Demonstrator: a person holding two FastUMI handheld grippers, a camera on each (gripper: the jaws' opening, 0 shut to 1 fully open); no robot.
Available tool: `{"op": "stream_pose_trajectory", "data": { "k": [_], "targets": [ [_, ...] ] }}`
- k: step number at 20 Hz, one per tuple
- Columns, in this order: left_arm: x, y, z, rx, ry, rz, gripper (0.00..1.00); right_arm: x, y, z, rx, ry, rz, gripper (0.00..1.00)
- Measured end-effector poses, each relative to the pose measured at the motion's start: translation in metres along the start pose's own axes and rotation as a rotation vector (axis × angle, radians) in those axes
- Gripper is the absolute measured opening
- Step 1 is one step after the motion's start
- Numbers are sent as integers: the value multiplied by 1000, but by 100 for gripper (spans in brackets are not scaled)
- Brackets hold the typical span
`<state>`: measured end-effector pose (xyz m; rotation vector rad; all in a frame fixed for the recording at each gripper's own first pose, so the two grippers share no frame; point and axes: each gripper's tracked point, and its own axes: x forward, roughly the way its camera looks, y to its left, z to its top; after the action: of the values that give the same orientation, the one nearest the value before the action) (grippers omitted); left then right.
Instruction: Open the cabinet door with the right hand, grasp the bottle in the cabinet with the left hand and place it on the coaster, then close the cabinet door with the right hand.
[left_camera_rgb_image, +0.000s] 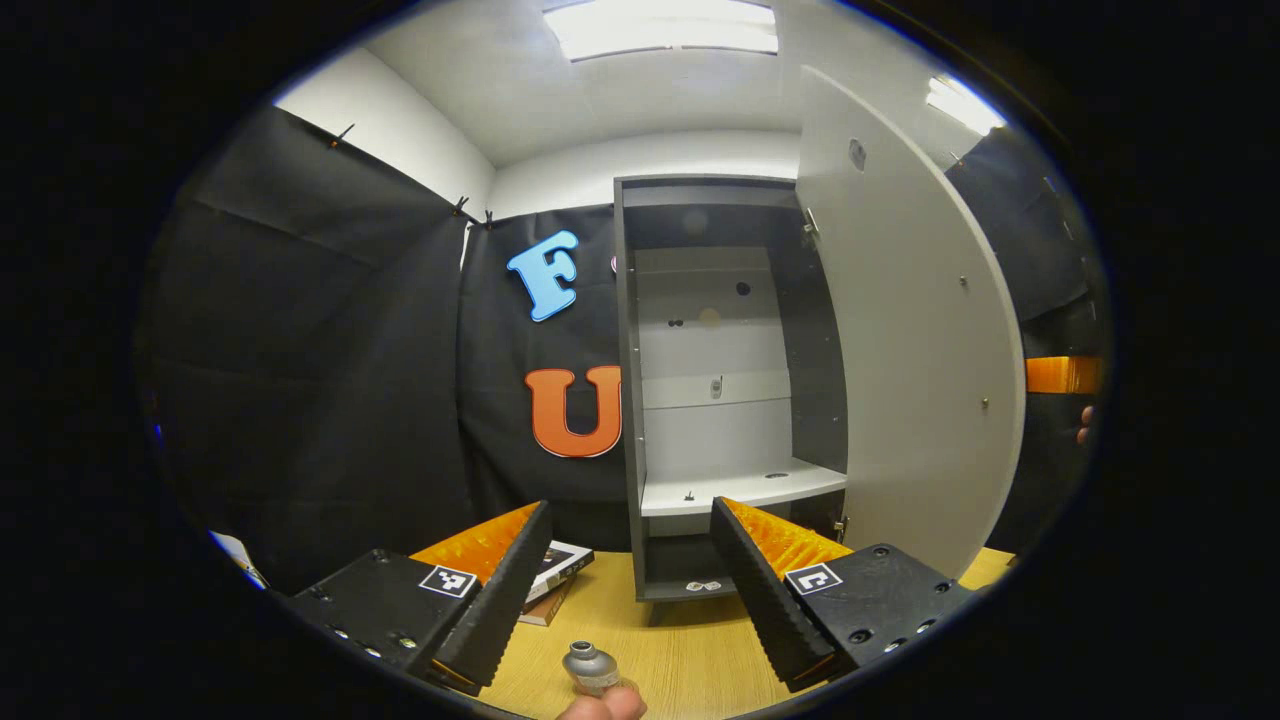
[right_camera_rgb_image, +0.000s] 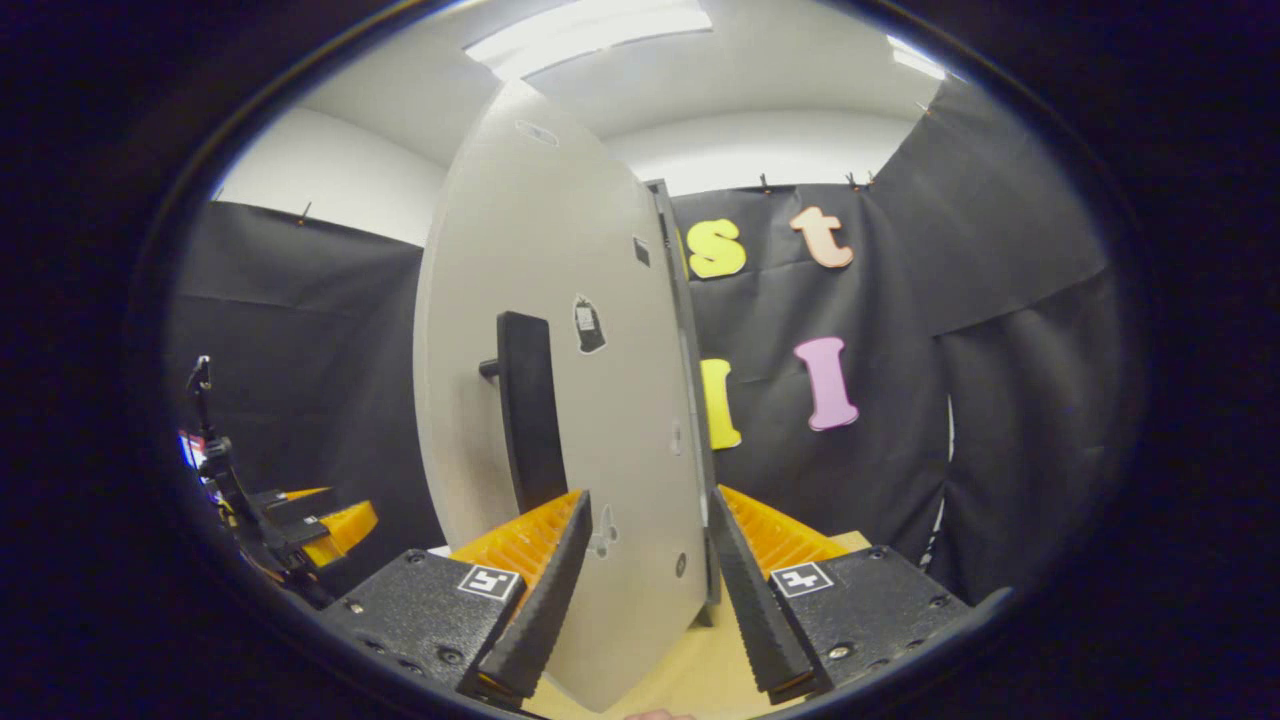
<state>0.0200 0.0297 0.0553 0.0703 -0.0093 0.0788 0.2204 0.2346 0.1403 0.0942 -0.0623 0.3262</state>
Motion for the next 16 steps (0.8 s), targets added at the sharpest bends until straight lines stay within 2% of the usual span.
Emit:
{"op": "stream_pose_trajectory", "data": {
  "k": [1, 5, 6, 9, 11, 12, 13, 15, 16],
  "targets": [
    [-2, 3, -1, -1, 2, 4, 96, 7, 11, -3, -7, 5, 29, 77],
    [-4, 12, -4, -17, 8, 4, 96, 38, 52, -15, -42, 35, 115, 77],
    [-4, 14, -5, -16, 8, 2, 96, 48, 59, -21, -45, 45, 131, 75],
    [-6, 20, -6, -5, 0, 4, 96, 78, 82, -33, -36, 55, 180, 78],
    [-5, 25, -7, -8, -2, 5, 100, 101, 92, -37, -36, 61, 201, 78],
    [-5, 27, -8, -12, -2, 8, 96, 117, 104, -42, -38, 64, 208, 78],
    [-5, 29, -10, -17, 0, 10, 100, 131, 117, -47, -41, 62, 219, 78],
    [-3, 34, -9, -25, -5, 7, 96, 158, 134, -55, -60, 54, 224, 78],
    [-2, 36, -7, -28, -9, 9, 100, 169, 138, -59, -65, 49, 225, 78]
  ]
}}
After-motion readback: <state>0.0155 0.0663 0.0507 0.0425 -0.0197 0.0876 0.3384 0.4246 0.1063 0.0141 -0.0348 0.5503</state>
